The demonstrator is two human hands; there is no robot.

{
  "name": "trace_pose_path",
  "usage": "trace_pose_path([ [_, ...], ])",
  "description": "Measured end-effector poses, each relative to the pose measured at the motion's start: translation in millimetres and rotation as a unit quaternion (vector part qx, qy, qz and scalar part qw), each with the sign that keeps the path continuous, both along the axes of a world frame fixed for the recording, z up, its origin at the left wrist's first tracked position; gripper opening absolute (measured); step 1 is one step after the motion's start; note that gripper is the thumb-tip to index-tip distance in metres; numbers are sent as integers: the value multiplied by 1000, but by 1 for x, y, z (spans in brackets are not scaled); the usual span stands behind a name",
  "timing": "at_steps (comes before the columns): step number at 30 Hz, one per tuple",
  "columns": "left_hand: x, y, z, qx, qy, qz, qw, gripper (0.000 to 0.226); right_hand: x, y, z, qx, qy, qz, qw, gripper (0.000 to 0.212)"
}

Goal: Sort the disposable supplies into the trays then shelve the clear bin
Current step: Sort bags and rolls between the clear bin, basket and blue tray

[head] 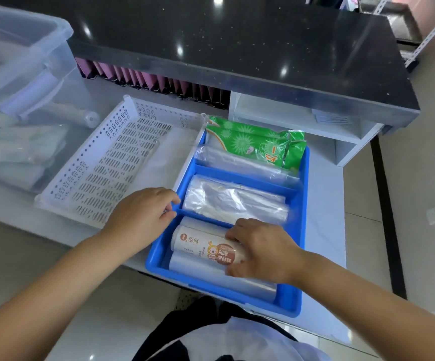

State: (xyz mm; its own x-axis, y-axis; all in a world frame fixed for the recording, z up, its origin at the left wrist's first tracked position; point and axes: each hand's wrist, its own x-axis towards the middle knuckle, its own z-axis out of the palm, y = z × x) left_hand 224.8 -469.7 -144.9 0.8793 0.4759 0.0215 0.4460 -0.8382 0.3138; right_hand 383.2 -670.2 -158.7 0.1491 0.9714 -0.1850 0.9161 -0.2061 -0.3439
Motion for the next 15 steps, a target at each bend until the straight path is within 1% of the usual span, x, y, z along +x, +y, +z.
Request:
trace_pose_path([
  [2,-12,-8,-2,-1,1,48,999,17,2,0,3,13,13,-10,1000,48],
  [5,-27,-23,-4,-3,-11,100,995,11,15,-3,12,47,29,-45,997,45],
  [6,-30,-29,-5,-7,-15,100,995,8,22,-4,16,62,27,-62,996,46],
  [8,-32,-41,-6,-5,-5,64,998,4,35,-5,22,87,23,-97,991,44],
  [9,-32,-46,-6,11,15,37,999,5,40,-6,23,96,18,-111,989,43],
  [11,-29,-55,-9,56,74,-1,996,16,45,-8,24,106,5,-130,986,42],
  [13,-25,-63,-12,85,122,-7,989,23,46,-11,23,111,-2,-147,983,40],
  [15,-22,-67,-14,88,156,1,984,23,44,-16,21,113,-8,-157,981,41],
])
